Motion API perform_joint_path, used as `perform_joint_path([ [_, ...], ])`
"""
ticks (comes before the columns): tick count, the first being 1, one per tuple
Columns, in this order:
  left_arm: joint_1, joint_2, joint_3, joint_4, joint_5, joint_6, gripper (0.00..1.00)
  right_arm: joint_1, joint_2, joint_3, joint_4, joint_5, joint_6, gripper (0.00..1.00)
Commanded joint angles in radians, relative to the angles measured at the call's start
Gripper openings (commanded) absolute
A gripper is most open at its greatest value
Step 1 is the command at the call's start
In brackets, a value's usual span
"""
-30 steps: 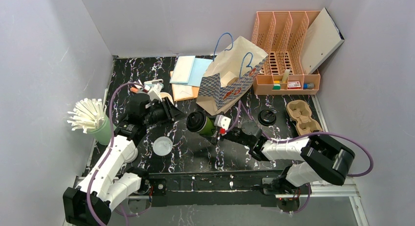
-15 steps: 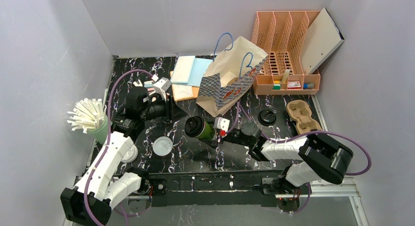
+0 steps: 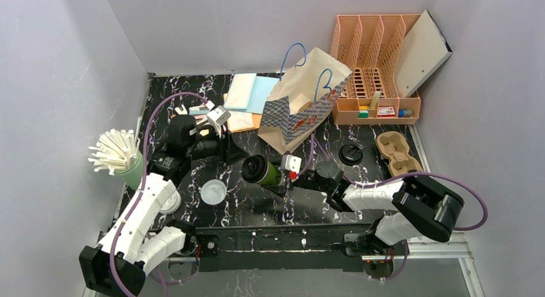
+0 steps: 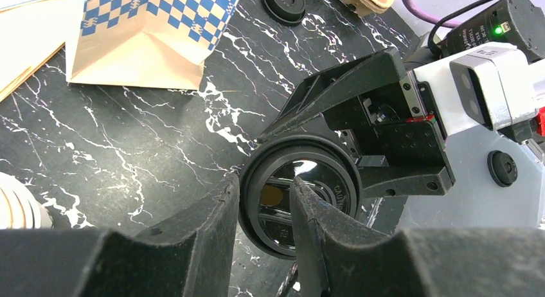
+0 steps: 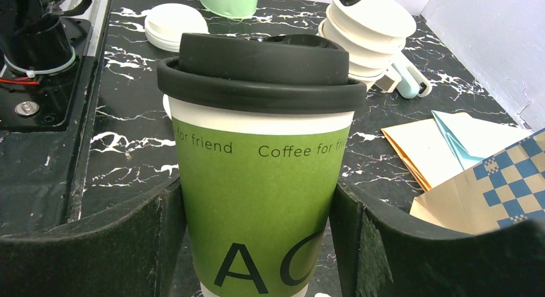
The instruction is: Pack the takeout coffee
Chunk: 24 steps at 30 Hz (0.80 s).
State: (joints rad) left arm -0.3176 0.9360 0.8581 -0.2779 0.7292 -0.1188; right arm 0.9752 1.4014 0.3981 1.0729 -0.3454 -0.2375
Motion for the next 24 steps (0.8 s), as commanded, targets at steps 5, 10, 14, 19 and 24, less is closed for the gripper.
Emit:
perform_joint_path([
  [5, -0.031, 0.015, -0.022, -0.014, 0.022, 0.017, 0.28, -0.003, -0.024, 0.015, 0.032, -0.004, 0.007, 0.72],
  [10, -0.038, 0.018, -0.026, -0.028, 0.017, 0.03, 0.28, -0.002, -0.031, 0.019, 0.023, -0.002, 0.004, 0.72],
  [14, -0.043, 0.009, -0.039, -0.037, 0.009, 0.04, 0.27, -0.002, -0.034, 0.023, 0.017, -0.006, 0.004, 0.72],
  [19, -0.049, 0.013, -0.042, -0.047, -0.001, 0.05, 0.25, -0.003, -0.032, 0.027, 0.015, -0.017, 0.005, 0.72],
  [24, -0.053, 0.023, -0.042, -0.055, -0.013, 0.053, 0.24, -0.003, -0.035, 0.028, 0.012, -0.018, 0.004, 0.72],
])
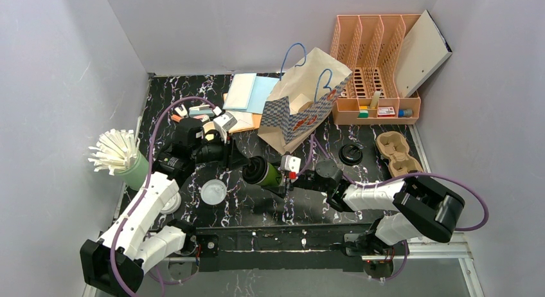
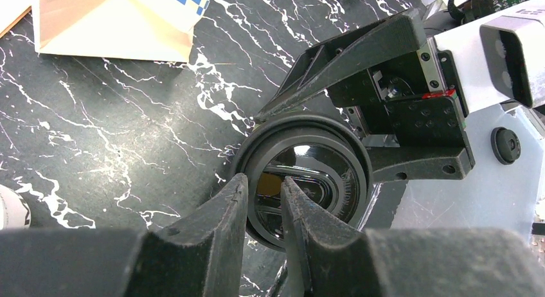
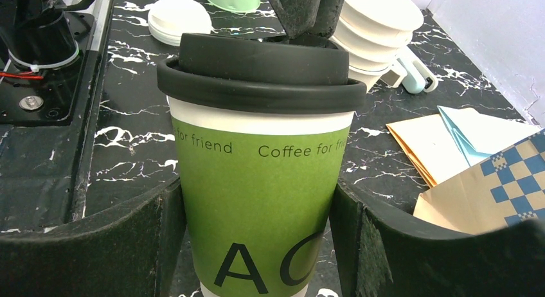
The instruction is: Pack the takeout coffee
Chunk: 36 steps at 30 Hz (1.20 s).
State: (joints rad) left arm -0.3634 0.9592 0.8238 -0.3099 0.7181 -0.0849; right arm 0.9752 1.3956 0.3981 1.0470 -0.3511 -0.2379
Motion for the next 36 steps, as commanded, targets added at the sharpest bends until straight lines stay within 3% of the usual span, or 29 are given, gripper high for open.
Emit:
perform_joint_path([
  [1, -0.008, -0.001, -0.008, -0.023, -0.005, 0.021, 0.25, -0.003, -0.029, 0.028, 0.036, -0.014, 0.005, 0.72],
  [9, -0.015, 0.007, -0.005, -0.039, -0.041, 0.038, 0.32, -0.003, -0.031, 0.032, 0.035, -0.018, 0.006, 0.72],
  [21, -0.024, 0.033, -0.006, -0.043, -0.049, 0.049, 0.1, -0.003, -0.025, 0.039, 0.034, -0.025, 0.009, 0.73],
  [24, -0.025, 0.034, 0.006, -0.055, -0.066, 0.06, 0.0, -0.003, -0.013, 0.04, 0.026, -0.022, 0.008, 0.83],
  [28, -0.026, 0.054, 0.02, -0.073, -0.071, 0.066, 0.0, -0.004, 0.015, 0.038, 0.033, -0.023, 0.002, 0.85],
  [33, -0.033, 0.072, 0.022, -0.092, -0.092, 0.077, 0.0, -0.003, 0.08, 0.031, 0.085, -0.007, 0.004, 0.98],
  [36, -0.036, 0.078, 0.025, -0.098, -0.123, 0.08, 0.0, -0.003, 0.124, 0.027, 0.13, 0.012, 0.01, 0.98],
])
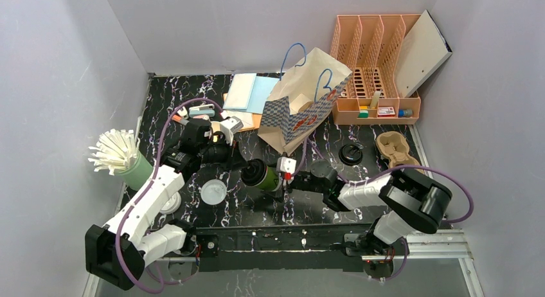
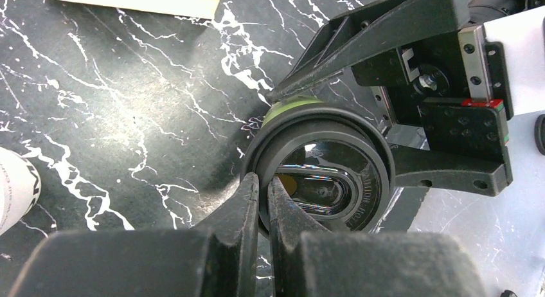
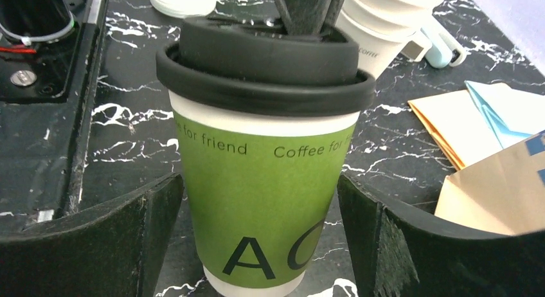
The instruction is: Pack the takeout coffee
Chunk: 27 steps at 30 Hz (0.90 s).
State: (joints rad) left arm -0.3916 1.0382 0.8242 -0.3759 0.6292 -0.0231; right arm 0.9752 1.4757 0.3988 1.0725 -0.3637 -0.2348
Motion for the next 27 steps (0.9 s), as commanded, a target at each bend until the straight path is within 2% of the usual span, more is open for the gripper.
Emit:
perform_joint_path([
  [1, -0.009, 0.003, 0.03, -0.038, -0.048, 0.019, 0.0, -0.002, 0.057, 0.025, 0.119, 0.029, 0.01, 0.98],
  [5, -0.026, 0.017, 0.054, -0.08, -0.129, 0.06, 0.0, -0.004, 0.09, 0.035, 0.119, 0.051, 0.008, 0.98],
  [10, -0.083, 0.049, 0.102, -0.15, -0.295, 0.078, 0.0, -0.003, 0.088, 0.013, 0.104, 0.082, 0.0, 0.98],
  [17, -0.171, 0.097, 0.163, -0.209, -0.467, 0.068, 0.0, -0.004, -0.051, -0.049, -0.007, 0.134, -0.004, 0.98],
  [21, -0.224, 0.131, 0.178, -0.215, -0.524, 0.054, 0.0, -0.004, -0.184, -0.084, -0.134, 0.174, 0.051, 0.98],
  [27, -0.293, 0.194, 0.204, -0.211, -0.575, 0.039, 0.0, -0.005, -0.386, 0.022, -0.523, 0.332, 0.36, 0.98],
])
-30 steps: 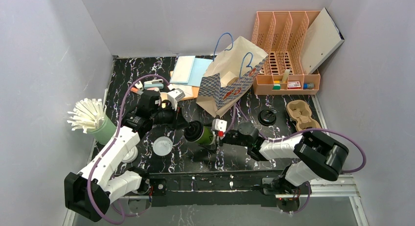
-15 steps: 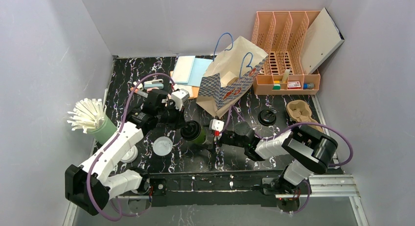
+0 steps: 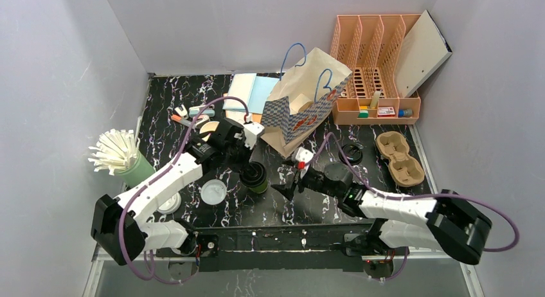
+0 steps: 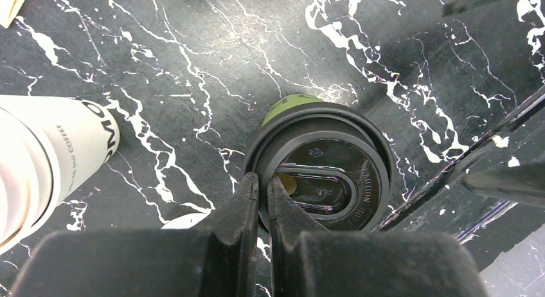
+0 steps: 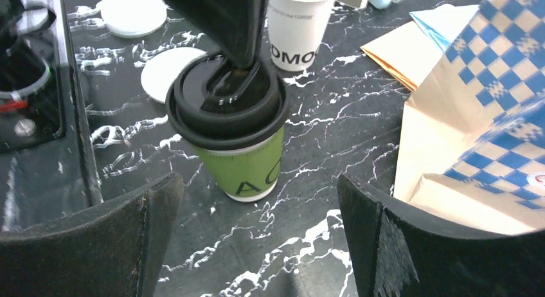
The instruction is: Pack the takeout coffee
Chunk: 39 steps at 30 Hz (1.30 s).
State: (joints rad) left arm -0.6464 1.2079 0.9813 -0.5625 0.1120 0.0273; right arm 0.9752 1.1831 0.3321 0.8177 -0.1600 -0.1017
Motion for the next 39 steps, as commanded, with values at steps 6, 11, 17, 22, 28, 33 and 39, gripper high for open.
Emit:
perform_joint_path([
  [6, -0.096, 0.065, 0.07, -0.01, -0.083, -0.021, 0.0, -0.004, -0.133, 0.266, -0.657, 0.237, 0.545, 0.98],
  [11, -0.143, 0.097, 0.1, -0.009, -0.138, -0.02, 0.03, -0.004, -0.154, 0.288, -0.731, 0.253, 0.731, 0.92],
  [17, -0.151, 0.095, 0.117, -0.008, -0.138, -0.068, 0.3, -0.005, -0.162, 0.288, -0.75, 0.264, 0.787, 0.89],
  [22, -0.151, 0.081, 0.143, -0.002, -0.129, -0.088, 0.41, -0.005, -0.159, 0.318, -0.797, 0.287, 0.786, 0.86],
  [28, -0.152, 0.044, 0.171, 0.003, -0.17, -0.169, 0.44, -0.005, -0.161, 0.38, -0.885, 0.31, 0.755, 0.86],
  [33, -0.153, -0.074, 0.115, 0.007, -0.238, -0.312, 0.46, -0.005, -0.174, 0.45, -0.972, 0.321, 0.667, 0.95],
  [39, -0.151, -0.278, -0.016, 0.019, -0.28, -0.521, 0.61, -0.004, -0.206, 0.545, -1.072, 0.321, 0.605, 0.93],
])
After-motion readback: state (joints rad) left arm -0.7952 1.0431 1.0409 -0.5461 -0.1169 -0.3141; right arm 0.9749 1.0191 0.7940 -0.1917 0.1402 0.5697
